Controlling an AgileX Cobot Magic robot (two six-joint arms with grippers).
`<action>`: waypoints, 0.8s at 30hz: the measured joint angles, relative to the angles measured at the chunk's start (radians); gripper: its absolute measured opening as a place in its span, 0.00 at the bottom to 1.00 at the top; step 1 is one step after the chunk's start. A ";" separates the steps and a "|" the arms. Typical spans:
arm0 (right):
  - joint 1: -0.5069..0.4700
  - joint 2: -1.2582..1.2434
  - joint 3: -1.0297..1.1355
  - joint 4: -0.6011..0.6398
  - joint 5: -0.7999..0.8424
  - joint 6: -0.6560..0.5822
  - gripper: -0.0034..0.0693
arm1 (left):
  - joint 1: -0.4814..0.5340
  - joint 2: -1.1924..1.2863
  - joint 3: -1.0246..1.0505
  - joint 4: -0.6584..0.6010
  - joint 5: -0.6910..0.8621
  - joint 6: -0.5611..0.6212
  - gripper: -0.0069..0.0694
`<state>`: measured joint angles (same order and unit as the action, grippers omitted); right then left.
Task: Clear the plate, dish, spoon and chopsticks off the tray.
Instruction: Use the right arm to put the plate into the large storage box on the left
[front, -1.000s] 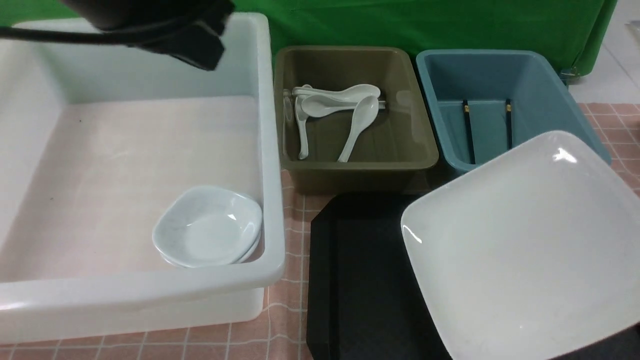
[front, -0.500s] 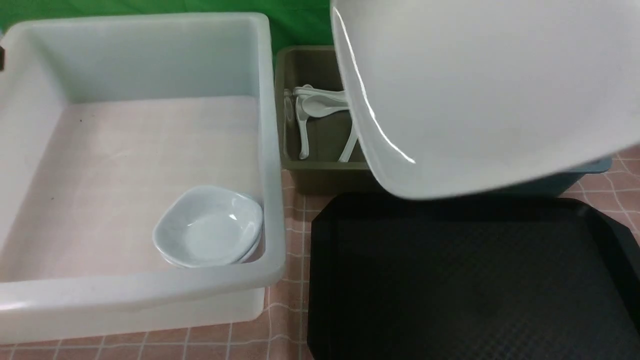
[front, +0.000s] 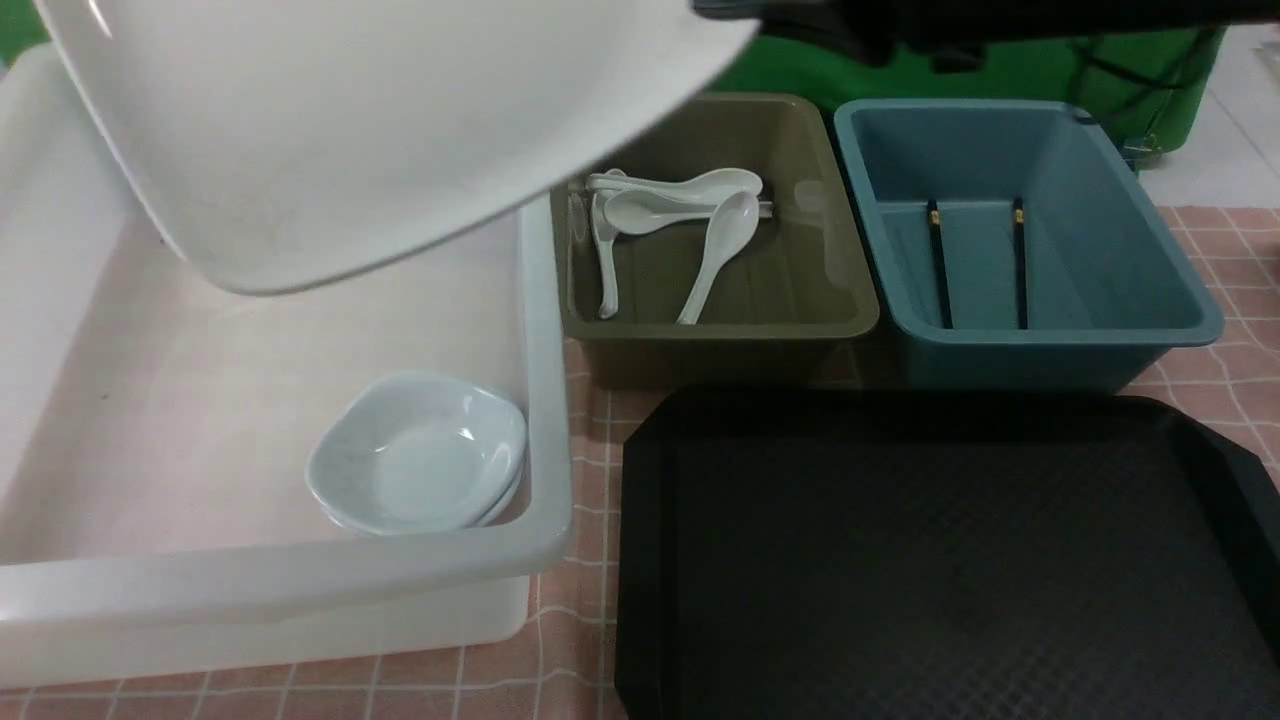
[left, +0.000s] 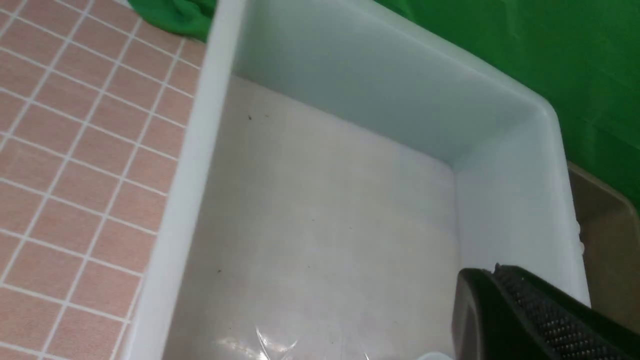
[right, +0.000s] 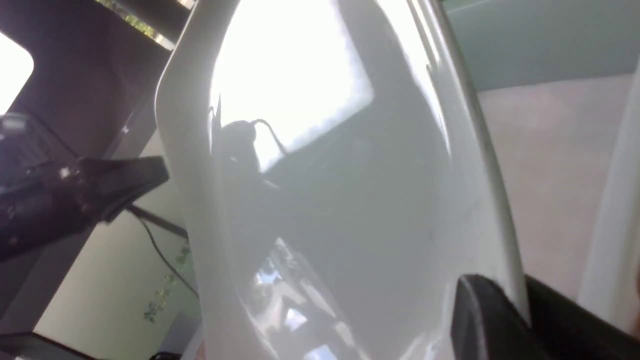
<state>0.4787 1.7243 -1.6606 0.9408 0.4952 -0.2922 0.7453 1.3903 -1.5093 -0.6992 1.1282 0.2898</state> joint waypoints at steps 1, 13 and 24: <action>0.027 0.046 -0.038 -0.008 -0.031 0.021 0.15 | 0.002 0.000 0.000 0.008 -0.005 -0.006 0.10; 0.217 0.540 -0.486 -0.123 -0.249 0.342 0.15 | 0.004 0.000 0.000 0.070 -0.026 -0.038 0.10; 0.248 0.681 -0.512 -0.181 -0.394 0.570 0.15 | 0.004 0.000 0.000 0.071 -0.027 -0.038 0.10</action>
<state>0.7270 2.4053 -2.1725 0.7594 0.1012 0.2781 0.7498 1.3903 -1.5093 -0.6283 1.1009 0.2515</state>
